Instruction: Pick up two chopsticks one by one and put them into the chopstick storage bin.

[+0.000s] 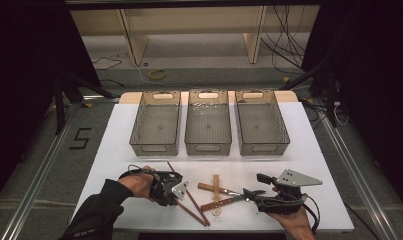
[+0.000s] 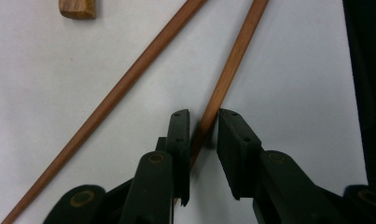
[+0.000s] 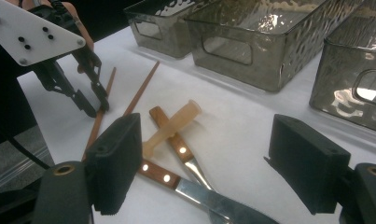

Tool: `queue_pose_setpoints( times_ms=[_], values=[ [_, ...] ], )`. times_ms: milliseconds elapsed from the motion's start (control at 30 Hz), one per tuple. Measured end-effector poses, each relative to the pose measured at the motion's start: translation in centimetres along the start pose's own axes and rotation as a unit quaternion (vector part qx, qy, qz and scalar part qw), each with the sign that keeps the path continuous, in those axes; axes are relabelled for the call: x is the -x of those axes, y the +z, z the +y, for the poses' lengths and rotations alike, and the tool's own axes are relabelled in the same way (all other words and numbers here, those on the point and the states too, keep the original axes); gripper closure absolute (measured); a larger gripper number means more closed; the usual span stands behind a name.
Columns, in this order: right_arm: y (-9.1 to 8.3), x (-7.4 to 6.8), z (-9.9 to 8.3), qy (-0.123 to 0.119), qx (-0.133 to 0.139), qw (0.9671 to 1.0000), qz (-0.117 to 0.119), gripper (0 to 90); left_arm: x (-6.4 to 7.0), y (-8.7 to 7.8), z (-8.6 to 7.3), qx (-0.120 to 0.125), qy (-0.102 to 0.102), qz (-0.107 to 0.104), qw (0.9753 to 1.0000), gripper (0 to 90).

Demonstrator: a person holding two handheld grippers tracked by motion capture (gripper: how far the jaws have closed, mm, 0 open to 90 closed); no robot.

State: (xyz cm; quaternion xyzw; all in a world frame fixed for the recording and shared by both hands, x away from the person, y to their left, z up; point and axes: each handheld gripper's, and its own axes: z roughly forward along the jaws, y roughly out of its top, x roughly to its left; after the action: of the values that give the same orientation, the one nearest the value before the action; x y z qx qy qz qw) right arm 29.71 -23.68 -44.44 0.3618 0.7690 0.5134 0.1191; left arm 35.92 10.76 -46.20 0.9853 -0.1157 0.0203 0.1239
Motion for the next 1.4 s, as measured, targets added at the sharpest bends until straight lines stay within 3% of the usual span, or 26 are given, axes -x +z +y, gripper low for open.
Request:
queue_pose_setpoints(
  times_ms=[633,867,1233,1400],
  values=[
    [0.1,0.0,0.0,0.001,-0.004,1.0000,-0.001,26.7,2.7,-0.4,-0.5,-0.018,0.024,-0.004,0.9995,81.8],
    [0.0,0.1,0.0,0.000,-0.004,1.0000,-0.002,26.7,2.9,-0.4,-0.4,-0.025,0.030,-0.005,0.9992,83.4],
    [0.0,0.1,0.0,0.000,-0.005,1.0000,-0.002,26.7,2.9,-1.3,-0.7,-0.001,0.033,0.007,0.9994,83.9],
    [0.0,0.1,0.0,0.003,-0.005,1.0000,-0.002,26.7,2.9,-1.9,-0.9,0.016,0.026,0.010,0.9995,83.9]
  ],
)
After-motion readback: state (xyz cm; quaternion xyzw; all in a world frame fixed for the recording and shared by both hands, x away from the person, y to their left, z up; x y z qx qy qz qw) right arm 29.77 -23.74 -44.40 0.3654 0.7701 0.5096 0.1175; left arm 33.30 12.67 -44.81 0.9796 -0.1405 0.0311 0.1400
